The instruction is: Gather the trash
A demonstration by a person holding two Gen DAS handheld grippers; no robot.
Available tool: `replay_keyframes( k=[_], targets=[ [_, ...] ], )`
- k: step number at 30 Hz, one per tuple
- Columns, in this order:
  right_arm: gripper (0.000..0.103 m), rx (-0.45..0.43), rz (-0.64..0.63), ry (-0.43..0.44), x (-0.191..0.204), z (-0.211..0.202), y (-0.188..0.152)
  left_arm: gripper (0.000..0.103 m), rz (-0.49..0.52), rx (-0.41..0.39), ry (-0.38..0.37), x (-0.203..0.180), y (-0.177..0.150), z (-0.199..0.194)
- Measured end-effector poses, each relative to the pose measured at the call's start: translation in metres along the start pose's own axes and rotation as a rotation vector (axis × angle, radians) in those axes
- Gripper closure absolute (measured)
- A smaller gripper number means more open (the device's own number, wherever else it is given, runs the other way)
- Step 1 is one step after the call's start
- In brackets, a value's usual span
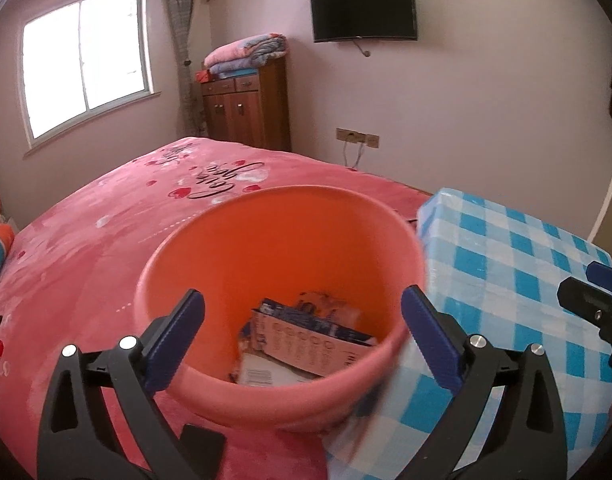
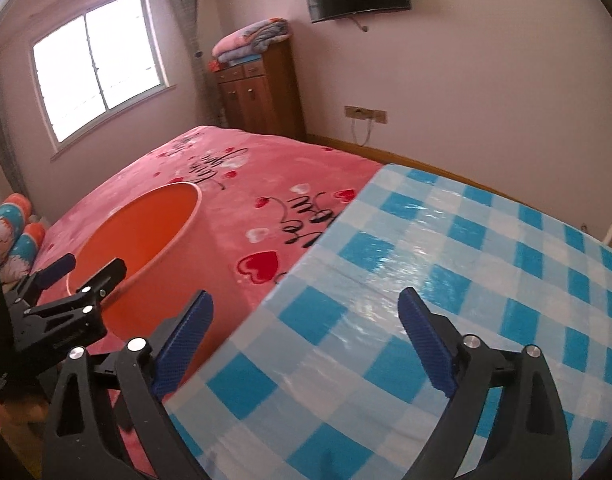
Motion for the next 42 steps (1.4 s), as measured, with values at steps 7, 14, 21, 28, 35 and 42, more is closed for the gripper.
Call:
replay_keyframes(
  k=[7,14,21,28,35,42],
  targets=[
    [0.009,0.007,0.042,-0.053,-0.034,-0.011,-0.015,0.004,0.039,0.003,-0.046,-0.035,-0.003,-0.003],
    [0.009,0.012,0.082,-0.098,-0.065,-0.023,-0.028,0.004,0.074,0.009,-0.106,-0.074,-0.007,-0.006],
    [0.009,0.000,0.110,-0.141,-0.093,-0.039,-0.038,0.004,0.109,0.013,-0.149,-0.108,-0.013,-0.009],
    [0.009,-0.003,0.140,-0.182,-0.120,-0.052,-0.050,0.004,0.137,0.023,-0.186,-0.137,-0.019,-0.012],
    [0.009,-0.008,0.165,-0.232,-0.148,-0.067,-0.063,0.004,0.176,0.030,-0.228,-0.169,-0.025,-0.018],
    [0.009,-0.016,0.192,-0.280,-0.176,-0.084,-0.076,0.004,0.220,0.026,-0.269,-0.200,-0.029,-0.025]
  ],
)
Point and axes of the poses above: each gripper's, at about its wrist camera, not at the fingertips, and z roughly the way its jaws point, x to its left, y to its top, the point moved 10 cm from there along z, roughly the way its jaws point, and after that the axes turned 14 degrees about -y, right-handed, at the moved point
